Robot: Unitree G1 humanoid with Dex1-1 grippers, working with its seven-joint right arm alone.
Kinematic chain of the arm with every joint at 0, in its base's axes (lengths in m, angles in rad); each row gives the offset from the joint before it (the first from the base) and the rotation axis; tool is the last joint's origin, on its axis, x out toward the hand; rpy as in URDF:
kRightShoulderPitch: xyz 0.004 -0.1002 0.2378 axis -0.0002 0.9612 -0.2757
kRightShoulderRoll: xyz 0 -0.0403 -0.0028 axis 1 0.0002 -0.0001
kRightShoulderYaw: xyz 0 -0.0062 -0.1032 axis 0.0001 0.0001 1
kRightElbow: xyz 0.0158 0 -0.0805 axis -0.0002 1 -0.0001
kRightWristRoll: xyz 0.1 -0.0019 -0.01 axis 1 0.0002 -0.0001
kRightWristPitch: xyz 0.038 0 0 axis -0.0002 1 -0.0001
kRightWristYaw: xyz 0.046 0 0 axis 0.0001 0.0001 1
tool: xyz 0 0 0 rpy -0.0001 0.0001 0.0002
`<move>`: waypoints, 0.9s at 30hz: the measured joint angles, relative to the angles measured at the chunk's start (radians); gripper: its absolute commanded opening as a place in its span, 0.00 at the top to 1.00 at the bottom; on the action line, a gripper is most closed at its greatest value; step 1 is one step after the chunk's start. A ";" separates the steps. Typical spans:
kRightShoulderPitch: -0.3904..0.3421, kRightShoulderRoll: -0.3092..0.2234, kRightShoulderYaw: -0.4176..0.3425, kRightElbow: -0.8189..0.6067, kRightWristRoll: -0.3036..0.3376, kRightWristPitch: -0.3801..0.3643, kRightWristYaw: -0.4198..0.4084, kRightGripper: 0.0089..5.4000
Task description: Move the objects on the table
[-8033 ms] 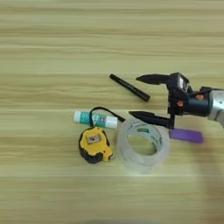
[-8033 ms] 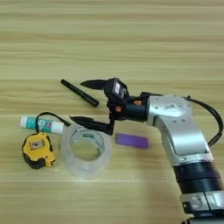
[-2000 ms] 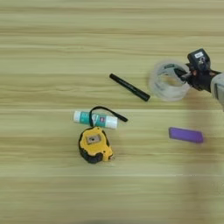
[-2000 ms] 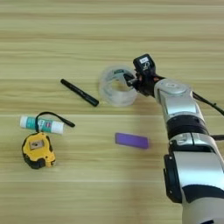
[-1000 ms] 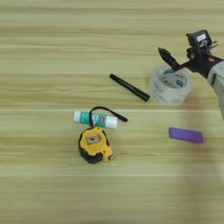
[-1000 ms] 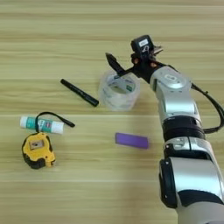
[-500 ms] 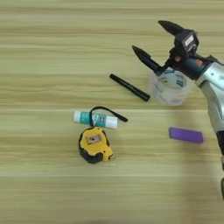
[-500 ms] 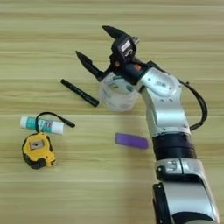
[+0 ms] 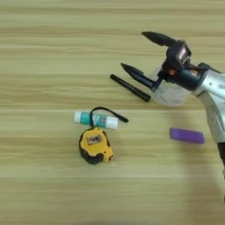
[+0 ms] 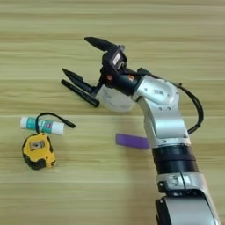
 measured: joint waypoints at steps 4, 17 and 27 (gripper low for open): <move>0.020 -0.016 0.019 -0.013 0.000 0.014 0.045 0.00; 0.046 -0.073 0.082 0.025 -0.027 0.055 0.164 0.00; 0.045 -0.081 0.145 0.117 -0.057 0.089 0.266 0.00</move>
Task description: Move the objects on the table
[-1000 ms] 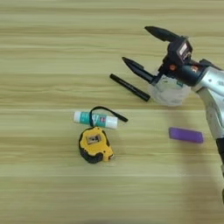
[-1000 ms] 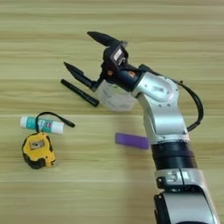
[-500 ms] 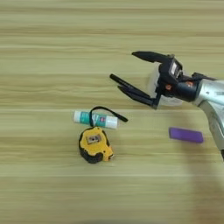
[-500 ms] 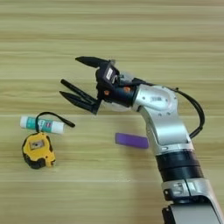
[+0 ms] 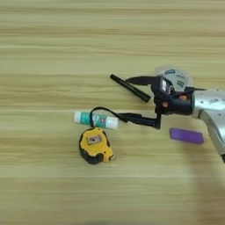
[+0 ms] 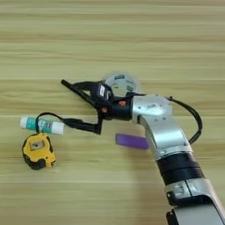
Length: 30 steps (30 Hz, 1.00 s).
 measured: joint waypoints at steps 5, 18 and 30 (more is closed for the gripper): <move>-0.002 0.004 0.027 0.017 -0.022 -0.004 0.007 0.00; -0.002 0.052 0.085 0.073 -0.084 -0.046 0.003 0.00; -0.009 0.081 0.121 0.188 -0.167 -0.111 -0.027 0.02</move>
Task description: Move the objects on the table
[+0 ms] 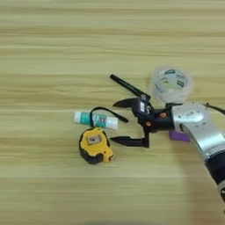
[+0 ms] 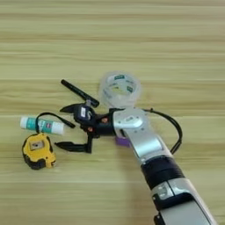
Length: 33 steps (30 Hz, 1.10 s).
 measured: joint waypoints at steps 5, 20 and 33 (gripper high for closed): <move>-0.012 0.008 0.014 0.042 -0.026 -0.027 -0.011 0.12; -0.014 0.018 0.019 0.077 -0.037 -0.062 -0.012 0.43; -0.014 0.020 0.026 0.077 -0.038 -0.063 -0.012 0.68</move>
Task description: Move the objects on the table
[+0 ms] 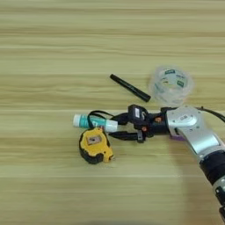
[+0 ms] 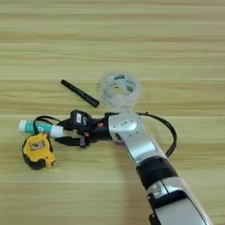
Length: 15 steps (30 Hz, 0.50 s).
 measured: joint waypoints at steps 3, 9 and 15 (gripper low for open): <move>0.000 0.000 0.001 0.000 0.000 0.000 0.000 0.68; 0.000 0.000 0.001 0.000 0.000 0.000 0.000 0.68; 0.000 0.000 0.001 0.000 0.000 0.000 -0.001 0.68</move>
